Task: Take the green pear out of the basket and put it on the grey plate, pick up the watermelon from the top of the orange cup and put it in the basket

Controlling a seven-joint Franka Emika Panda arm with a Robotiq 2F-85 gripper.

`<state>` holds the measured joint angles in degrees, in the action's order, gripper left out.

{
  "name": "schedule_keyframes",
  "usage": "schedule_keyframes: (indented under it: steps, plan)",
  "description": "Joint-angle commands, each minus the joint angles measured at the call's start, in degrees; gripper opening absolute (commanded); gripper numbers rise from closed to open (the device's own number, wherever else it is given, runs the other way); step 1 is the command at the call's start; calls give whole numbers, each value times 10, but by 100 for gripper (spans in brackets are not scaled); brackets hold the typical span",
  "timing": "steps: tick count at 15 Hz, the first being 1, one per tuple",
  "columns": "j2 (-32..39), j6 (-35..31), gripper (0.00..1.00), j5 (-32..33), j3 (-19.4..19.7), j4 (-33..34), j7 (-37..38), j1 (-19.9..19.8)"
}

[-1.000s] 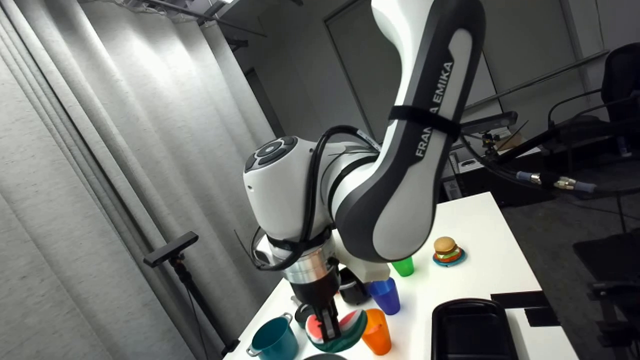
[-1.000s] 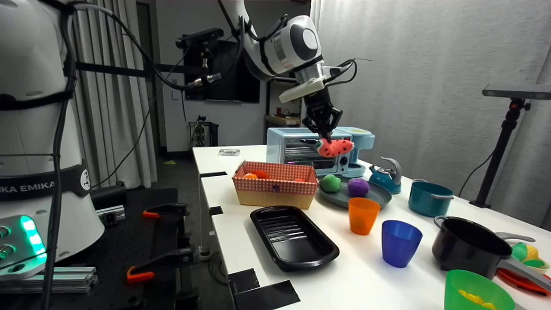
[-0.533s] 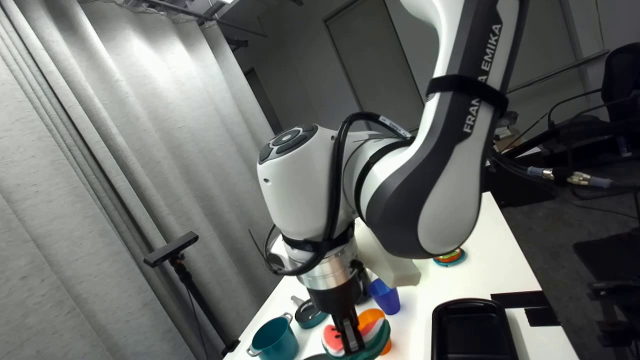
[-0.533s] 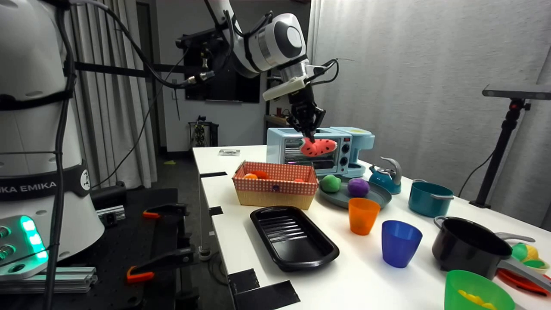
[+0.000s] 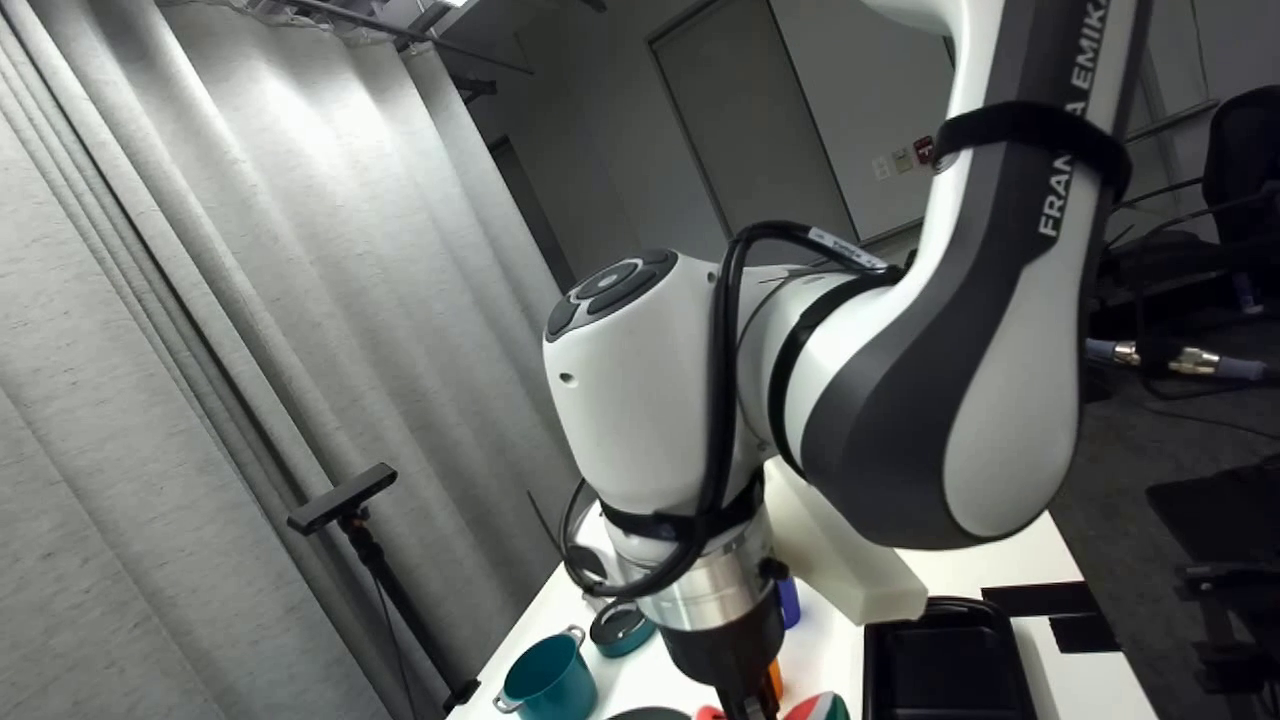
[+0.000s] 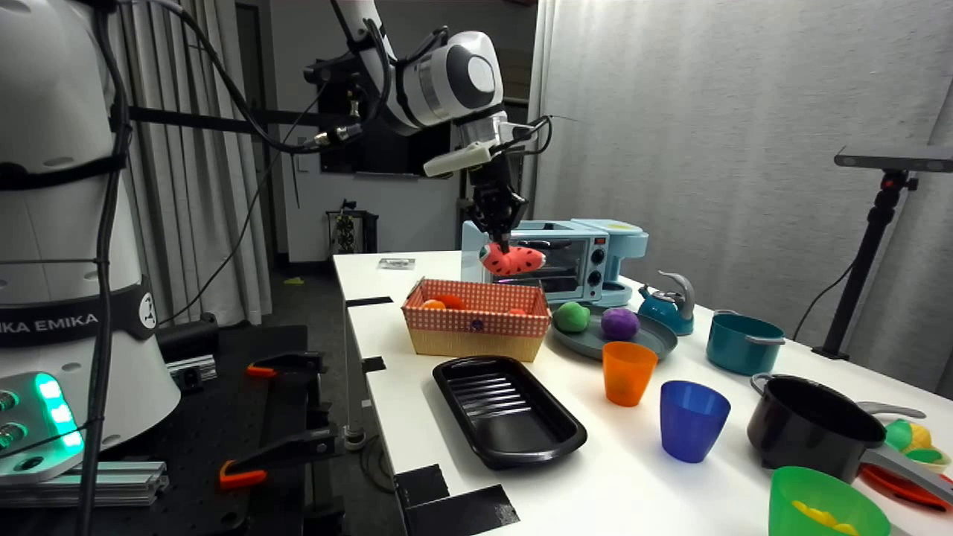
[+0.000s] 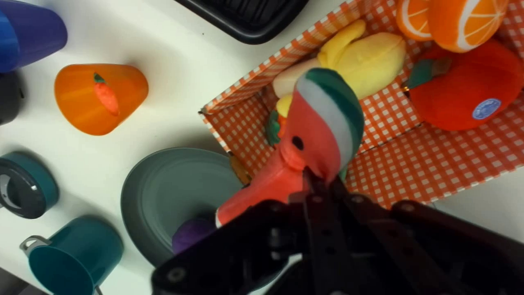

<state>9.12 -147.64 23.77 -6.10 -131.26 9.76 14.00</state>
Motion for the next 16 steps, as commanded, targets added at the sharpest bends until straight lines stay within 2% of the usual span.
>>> schedule_keyframes:
  steps: [1,9,16]
  plan:
    - [-13,-28,1,-46,-19,-30,-1,-5]
    - [1,-17,1,-181,-45,-21,-22,-10]
    - [1,-3,1,-186,-35,-16,-25,-14]
